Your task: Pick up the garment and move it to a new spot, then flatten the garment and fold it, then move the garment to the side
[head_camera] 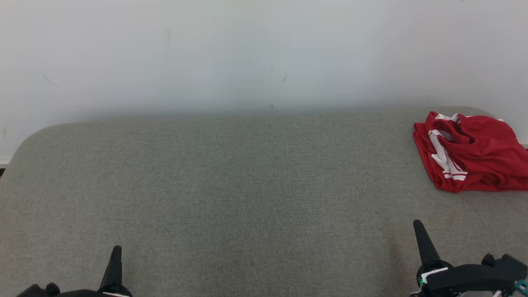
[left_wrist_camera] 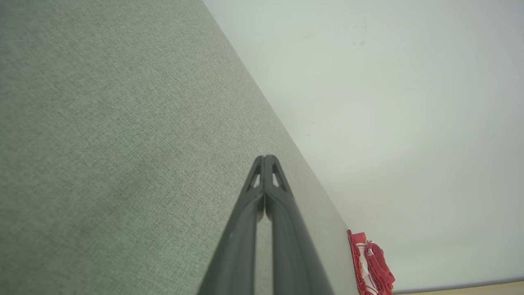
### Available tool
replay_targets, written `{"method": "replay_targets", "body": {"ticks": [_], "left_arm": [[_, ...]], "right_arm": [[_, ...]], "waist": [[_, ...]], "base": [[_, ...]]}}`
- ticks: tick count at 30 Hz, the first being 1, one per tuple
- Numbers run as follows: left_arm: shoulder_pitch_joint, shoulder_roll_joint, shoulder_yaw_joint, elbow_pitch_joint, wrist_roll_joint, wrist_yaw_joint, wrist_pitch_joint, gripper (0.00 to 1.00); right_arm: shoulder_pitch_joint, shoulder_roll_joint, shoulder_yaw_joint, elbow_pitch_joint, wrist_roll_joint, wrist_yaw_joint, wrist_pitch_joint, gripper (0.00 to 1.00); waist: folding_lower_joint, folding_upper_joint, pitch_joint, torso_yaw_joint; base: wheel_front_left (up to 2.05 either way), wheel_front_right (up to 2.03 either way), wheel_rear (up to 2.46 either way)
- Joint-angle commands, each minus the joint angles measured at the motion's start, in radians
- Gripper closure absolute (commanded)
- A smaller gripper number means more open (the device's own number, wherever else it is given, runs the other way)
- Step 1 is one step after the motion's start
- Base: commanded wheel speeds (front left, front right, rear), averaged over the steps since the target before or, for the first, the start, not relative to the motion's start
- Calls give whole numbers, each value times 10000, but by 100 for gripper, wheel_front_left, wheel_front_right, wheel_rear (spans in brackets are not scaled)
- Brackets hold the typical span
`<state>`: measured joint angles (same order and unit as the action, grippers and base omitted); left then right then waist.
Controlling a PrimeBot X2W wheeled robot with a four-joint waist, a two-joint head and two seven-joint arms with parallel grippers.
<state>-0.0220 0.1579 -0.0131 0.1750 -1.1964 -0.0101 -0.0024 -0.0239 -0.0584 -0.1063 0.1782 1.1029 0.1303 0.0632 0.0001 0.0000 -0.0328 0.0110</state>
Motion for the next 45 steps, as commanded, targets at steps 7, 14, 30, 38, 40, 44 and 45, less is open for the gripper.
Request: {"method": "replay_targets", "body": {"ticks": [7, 14, 30, 38, 40, 44, 45], "left_arm": [[-335, -170, 264, 92, -906, -271, 205, 100], [-433, -306, 416, 191, -1477, -437, 353, 100], [-644, -592, 729, 411, -2668, -775, 648, 100], [-710, -717, 852, 501, -3130, -896, 766, 100], [-722, -743, 885, 525, -3269, -948, 812, 100], [-784, -808, 958, 565, -3489, -1018, 872, 100], [-796, -820, 975, 579, -3558, -1045, 897, 100]], "right_arm": [[-316, 24, -32, 72, 1016, 5, 133, 100], [-422, 35, -41, 169, 1706, 6, 194, 100], [-621, 62, -61, 385, 3143, 6, 337, 100], [-696, 71, -69, 468, 3704, 7, 394, 100], [-727, 74, -73, 492, 3869, 7, 402, 100], [-763, 81, -78, 538, 4161, 7, 436, 100], [-770, 82, -78, 548, 4235, 7, 435, 100]], "waist": [[-1, 0, 51, -16], [-1, 0, 94, -29], [-1, 0, 193, -59], [-1, 0, 236, -73], [-1, 0, 248, -76], [-1, 0, 273, -84], [-1, 0, 279, -86]], "base": [[0, 0, 0], [0, 0, 0], [0, 0, 0], [0, 0, 0], [0, 0, 0], [0, 0, 0], [0, 0, 0]]}}
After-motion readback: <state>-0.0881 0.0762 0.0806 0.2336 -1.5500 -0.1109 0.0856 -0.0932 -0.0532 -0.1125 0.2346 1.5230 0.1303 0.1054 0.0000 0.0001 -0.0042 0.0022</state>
